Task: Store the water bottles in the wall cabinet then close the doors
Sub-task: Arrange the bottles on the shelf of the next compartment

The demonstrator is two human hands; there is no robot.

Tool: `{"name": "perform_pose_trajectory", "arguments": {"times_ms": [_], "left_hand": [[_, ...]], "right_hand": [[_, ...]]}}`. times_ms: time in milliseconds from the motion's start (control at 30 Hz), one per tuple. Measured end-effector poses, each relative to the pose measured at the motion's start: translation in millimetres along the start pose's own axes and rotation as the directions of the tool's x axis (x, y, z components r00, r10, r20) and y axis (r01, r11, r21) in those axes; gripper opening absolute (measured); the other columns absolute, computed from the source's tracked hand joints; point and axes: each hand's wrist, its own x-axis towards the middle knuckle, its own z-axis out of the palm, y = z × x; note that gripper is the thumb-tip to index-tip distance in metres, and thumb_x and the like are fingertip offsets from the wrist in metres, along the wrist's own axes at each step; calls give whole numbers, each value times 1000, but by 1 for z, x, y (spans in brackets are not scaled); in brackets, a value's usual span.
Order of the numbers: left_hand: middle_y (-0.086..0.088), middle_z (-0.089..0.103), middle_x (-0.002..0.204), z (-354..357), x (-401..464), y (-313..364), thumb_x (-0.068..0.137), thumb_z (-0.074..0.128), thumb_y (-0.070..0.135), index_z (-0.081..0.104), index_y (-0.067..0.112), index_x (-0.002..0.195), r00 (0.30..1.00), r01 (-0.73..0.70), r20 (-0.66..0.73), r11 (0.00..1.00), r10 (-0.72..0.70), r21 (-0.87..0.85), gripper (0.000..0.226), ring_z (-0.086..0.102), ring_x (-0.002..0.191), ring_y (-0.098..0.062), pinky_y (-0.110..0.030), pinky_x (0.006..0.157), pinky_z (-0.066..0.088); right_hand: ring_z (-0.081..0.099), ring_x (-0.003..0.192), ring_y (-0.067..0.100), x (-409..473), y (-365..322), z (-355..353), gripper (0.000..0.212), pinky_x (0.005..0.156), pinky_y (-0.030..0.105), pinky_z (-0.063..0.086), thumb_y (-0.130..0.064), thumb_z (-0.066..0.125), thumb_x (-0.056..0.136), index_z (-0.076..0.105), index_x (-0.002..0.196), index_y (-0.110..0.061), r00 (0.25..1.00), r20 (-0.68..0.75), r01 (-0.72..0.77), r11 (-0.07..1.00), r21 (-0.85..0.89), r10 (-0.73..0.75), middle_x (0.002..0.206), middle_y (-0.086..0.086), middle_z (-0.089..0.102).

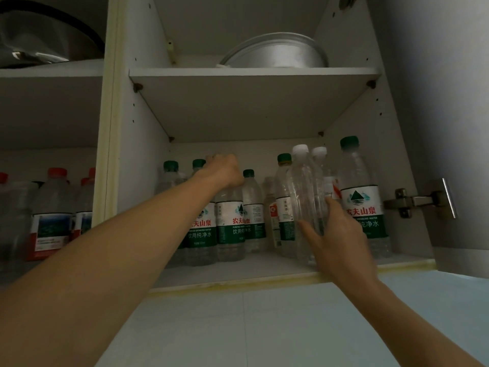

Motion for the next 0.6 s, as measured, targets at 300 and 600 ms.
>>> {"name": "perform_pose_trajectory", "arguments": {"times_ms": [300, 600], "left_hand": [[-19, 46, 141, 0, 5, 15, 93, 63, 46, 52, 13, 136, 998, 25, -54, 986, -16, 164, 55, 39, 133, -38, -46, 107, 33], [-6, 55, 136, 8, 18, 63, 97, 66, 35, 38, 25, 152, 960, -171, 20, 639, 280, -750, 62, 60, 114, -21, -38, 99, 53]], "right_hand": [[47, 131, 25, -5, 4, 1, 70, 101, 44, 47, -42, 65, 94, 34, 152, -19, 988, -153, -17, 1000, -25, 13, 143, 8, 48], [48, 130, 23, -5, 6, 1, 70, 100, 41, 48, -41, 65, 94, 33, 152, -19, 984, -178, -11, 999, -47, 2, 144, 6, 46]]}}
